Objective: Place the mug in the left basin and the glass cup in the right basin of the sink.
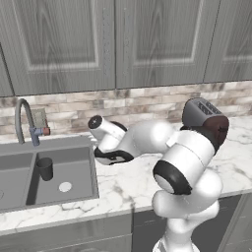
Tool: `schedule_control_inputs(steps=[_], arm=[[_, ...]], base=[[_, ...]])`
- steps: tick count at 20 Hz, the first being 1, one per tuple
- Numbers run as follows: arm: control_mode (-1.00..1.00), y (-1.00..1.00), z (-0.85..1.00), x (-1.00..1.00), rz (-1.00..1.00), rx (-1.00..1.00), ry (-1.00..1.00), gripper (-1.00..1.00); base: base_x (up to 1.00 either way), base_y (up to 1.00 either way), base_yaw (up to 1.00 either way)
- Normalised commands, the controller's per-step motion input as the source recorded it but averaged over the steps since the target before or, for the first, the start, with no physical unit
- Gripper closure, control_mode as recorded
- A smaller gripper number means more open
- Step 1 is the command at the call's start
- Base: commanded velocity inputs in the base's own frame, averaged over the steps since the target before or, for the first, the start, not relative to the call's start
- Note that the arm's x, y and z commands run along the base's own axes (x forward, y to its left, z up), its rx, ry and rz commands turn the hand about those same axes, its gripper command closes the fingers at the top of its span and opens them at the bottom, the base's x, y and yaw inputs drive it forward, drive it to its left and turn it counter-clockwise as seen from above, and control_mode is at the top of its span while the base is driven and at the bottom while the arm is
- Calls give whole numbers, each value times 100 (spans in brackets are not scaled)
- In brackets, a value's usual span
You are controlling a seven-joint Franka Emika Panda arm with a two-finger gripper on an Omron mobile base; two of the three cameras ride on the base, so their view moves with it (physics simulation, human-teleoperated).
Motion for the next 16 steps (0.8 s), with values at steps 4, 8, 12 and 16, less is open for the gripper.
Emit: schedule_control_inputs(steps=[4, 8, 12, 16], arm=[[-100, 1, -7, 15, 0, 0, 6, -100], [-100, 7, -9, 20, -1, 0, 3, -100], [-100, 16, -19, 19, -2, -2, 0, -100], [-100, 22, -28, 16, -3, -5, 0, -100]], base=[[0, 0, 0], [0, 0, 0], [0, 0, 0], [0, 0, 0]])
